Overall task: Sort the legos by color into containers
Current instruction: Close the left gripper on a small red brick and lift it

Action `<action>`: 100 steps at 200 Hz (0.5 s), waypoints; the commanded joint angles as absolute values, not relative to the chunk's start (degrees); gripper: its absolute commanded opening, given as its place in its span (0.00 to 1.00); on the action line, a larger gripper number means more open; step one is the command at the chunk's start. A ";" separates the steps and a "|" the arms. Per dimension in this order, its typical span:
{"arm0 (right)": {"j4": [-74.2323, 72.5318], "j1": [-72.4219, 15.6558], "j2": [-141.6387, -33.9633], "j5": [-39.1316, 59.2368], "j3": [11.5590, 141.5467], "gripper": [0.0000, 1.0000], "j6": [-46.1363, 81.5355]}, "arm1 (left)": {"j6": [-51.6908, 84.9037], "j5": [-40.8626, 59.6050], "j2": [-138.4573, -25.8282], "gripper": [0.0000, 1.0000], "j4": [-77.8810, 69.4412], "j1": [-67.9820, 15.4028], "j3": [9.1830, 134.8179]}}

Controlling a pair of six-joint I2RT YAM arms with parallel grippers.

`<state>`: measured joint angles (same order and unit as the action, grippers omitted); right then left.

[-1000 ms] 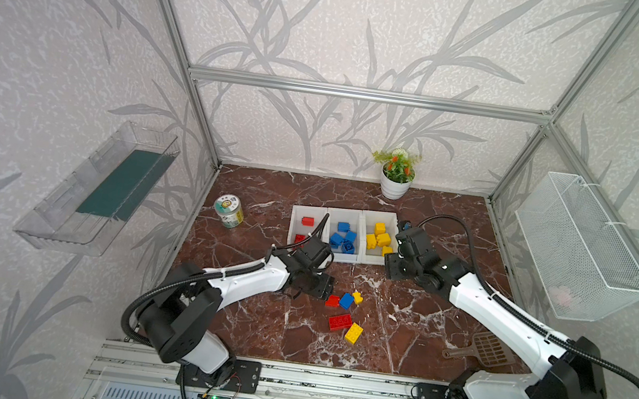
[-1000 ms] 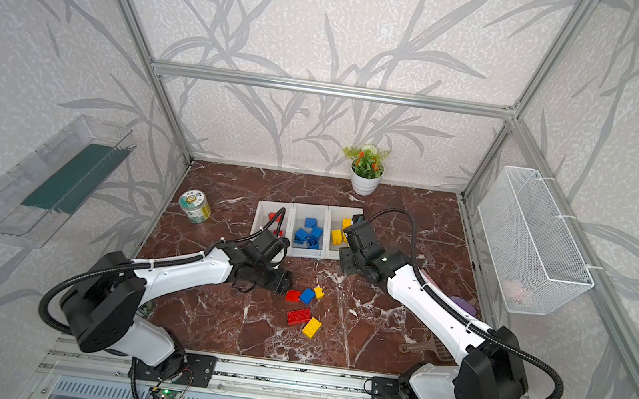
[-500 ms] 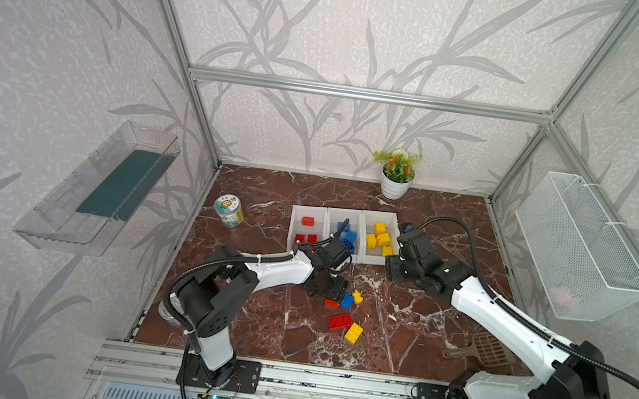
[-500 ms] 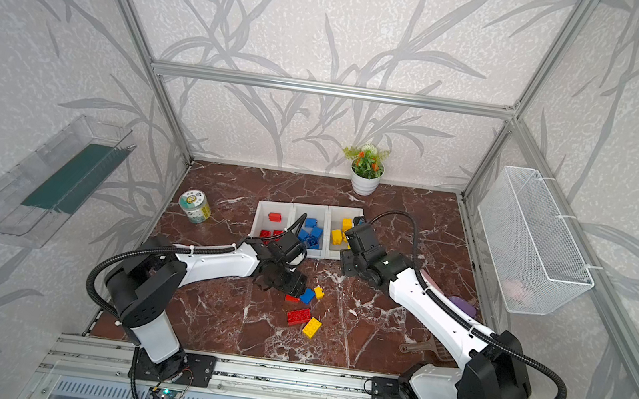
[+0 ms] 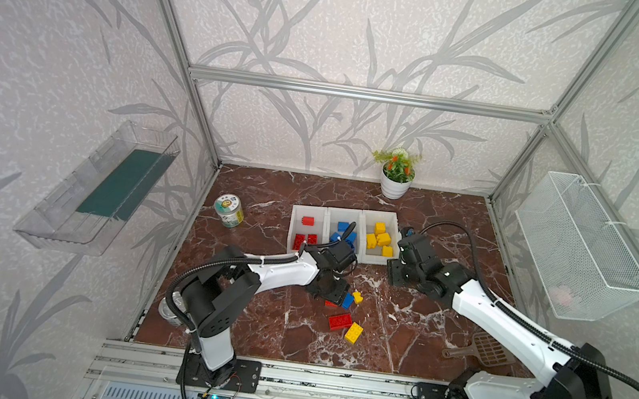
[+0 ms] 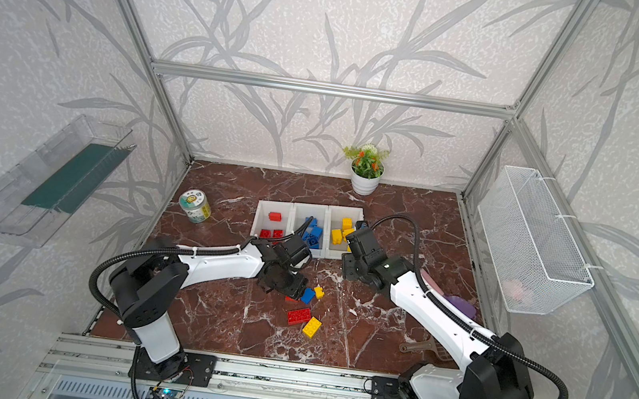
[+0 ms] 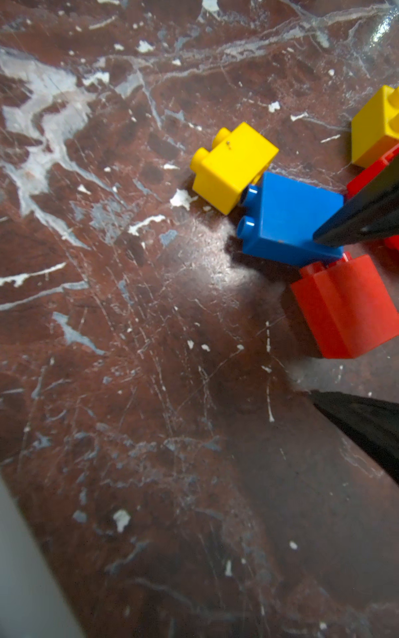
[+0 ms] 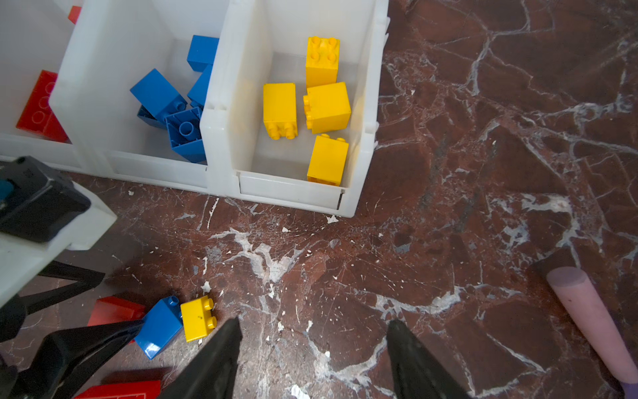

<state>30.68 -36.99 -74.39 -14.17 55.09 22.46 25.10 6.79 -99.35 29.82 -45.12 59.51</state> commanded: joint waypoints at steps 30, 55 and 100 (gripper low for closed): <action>30.64 -36.70 -72.96 -14.77 54.36 0.68 23.50 | 25.40 2.50 -96.73 0.69 34.24 -45.26 56.87; 30.67 -36.69 -73.12 -14.54 54.21 0.68 23.64 | 25.41 2.11 -96.41 0.69 34.65 -45.28 56.58; 30.92 -36.73 -73.30 -14.32 54.32 0.68 23.86 | 24.61 3.87 -95.63 0.68 33.57 -45.40 56.19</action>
<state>30.68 -37.01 -74.37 -14.09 54.87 22.96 25.08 3.84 -97.73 32.80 -45.12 57.10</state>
